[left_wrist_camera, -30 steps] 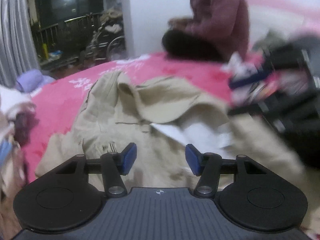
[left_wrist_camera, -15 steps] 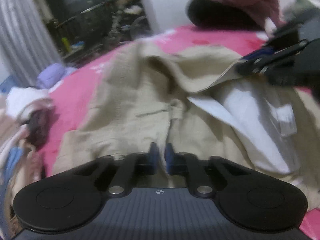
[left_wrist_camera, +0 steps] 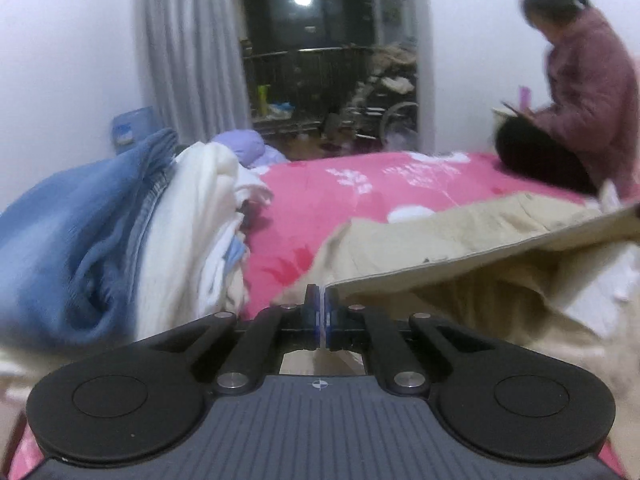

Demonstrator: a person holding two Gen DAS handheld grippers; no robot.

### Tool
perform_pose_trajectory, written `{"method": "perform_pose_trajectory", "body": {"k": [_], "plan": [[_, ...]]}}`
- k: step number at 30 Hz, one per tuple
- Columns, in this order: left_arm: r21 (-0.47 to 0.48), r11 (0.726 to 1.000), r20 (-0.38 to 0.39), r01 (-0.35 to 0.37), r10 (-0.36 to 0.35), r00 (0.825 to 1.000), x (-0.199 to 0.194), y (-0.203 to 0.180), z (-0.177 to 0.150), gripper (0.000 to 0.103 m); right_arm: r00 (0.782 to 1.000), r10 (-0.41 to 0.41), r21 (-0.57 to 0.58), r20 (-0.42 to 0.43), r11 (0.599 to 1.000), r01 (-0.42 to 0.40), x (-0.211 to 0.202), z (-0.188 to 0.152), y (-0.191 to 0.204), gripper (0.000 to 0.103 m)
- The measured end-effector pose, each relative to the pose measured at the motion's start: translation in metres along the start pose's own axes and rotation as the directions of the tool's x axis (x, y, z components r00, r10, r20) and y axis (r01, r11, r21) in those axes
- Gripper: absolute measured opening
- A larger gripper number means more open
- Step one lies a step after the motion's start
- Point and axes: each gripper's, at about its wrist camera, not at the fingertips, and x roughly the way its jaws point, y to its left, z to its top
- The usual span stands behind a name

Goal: Fold clothes

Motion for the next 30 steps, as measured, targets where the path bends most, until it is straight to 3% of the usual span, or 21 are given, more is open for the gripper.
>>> {"method": "perform_pose_trajectory", "body": {"k": [6, 8, 10, 11, 13, 15, 16, 17, 19, 20, 22, 24, 26, 30], "plan": [[0.144, 0.989, -0.058, 0.017, -0.009, 0.998, 0.004, -0.024, -0.033, 0.002, 0.987, -0.106, -0.154, -0.124, 0.984, 0.086, 0.020, -0.032, 0.004, 0.012], [0.092, 0.995, -0.073, 0.043, -0.036, 0.997, 0.010, -0.019, -0.036, 0.002, 0.965, -0.169, -0.191, -0.198, 0.973, 0.131, 0.032, -0.038, 0.004, 0.023], [0.006, 0.997, -0.066, 0.080, -0.079, 0.995, 0.010, -0.008, -0.036, 0.002, 0.961, -0.197, -0.209, -0.195, 0.965, 0.156, 0.023, -0.039, 0.009, 0.023], [-0.041, 0.994, -0.054, 0.097, -0.099, 0.994, 0.008, -0.001, -0.036, 0.002, 0.972, -0.183, -0.219, -0.147, 0.964, 0.148, 0.009, -0.038, 0.015, 0.023], [-0.134, 0.980, -0.011, 0.150, -0.153, 0.988, 0.007, 0.012, -0.034, 0.002, 0.998, -0.045, -0.265, -0.053, 0.964, 0.029, -0.030, -0.042, 0.033, 0.025], [-0.214, 0.956, 0.017, 0.198, -0.199, 0.980, 0.012, 0.022, -0.031, 0.002, 0.993, 0.115, -0.323, 0.030, 0.941, -0.100, -0.070, -0.047, 0.052, 0.040], [-0.253, 0.942, 0.032, 0.222, -0.221, 0.975, 0.014, 0.027, -0.030, 0.002, 0.973, 0.229, -0.346, 0.012, 0.914, -0.211, -0.084, -0.052, 0.063, 0.049], [-0.292, 0.924, 0.047, 0.246, -0.243, 0.969, 0.017, 0.032, -0.028, 0.002, 0.938, 0.340, -0.362, -0.062, 0.868, -0.339, -0.089, -0.058, 0.078, 0.061], [-0.355, 0.891, 0.080, 0.283, -0.272, 0.959, 0.019, 0.040, -0.029, 0.001, 0.872, 0.435, -0.364, -0.225, 0.793, -0.489, -0.077, -0.076, 0.114, 0.062], [-0.380, 0.875, 0.097, 0.300, -0.284, 0.954, 0.022, 0.043, -0.029, 0.002, 0.850, 0.438, -0.361, -0.292, 0.773, -0.522, -0.066, -0.086, 0.133, 0.062], [-0.414, 0.847, 0.125, 0.333, -0.309, 0.943, 0.026, 0.049, -0.031, 0.001, 0.837, 0.404, -0.342, -0.369, 0.778, -0.527, -0.031, -0.098, 0.161, 0.061], [-0.433, 0.825, 0.145, 0.364, -0.335, 0.931, 0.028, 0.052, -0.036, 0.002, 0.844, 0.358, -0.300, -0.398, 0.819, -0.489, 0.009, -0.100, 0.179, 0.060], [-0.426, 0.819, 0.151, 0.384, -0.355, 0.923, 0.030, 0.054, -0.039, 0.001, 0.854, 0.325, -0.231, -0.406, 0.868, -0.440, 0.047, -0.095, 0.188, 0.059], [-0.414, 0.807, 0.156, 0.421, -0.393, 0.906, 0.033, 0.056, -0.043, 0.002, 0.794, 0.328, -0.063, -0.511, 0.907, -0.416, 0.112, -0.089, 0.187, 0.059]]}}
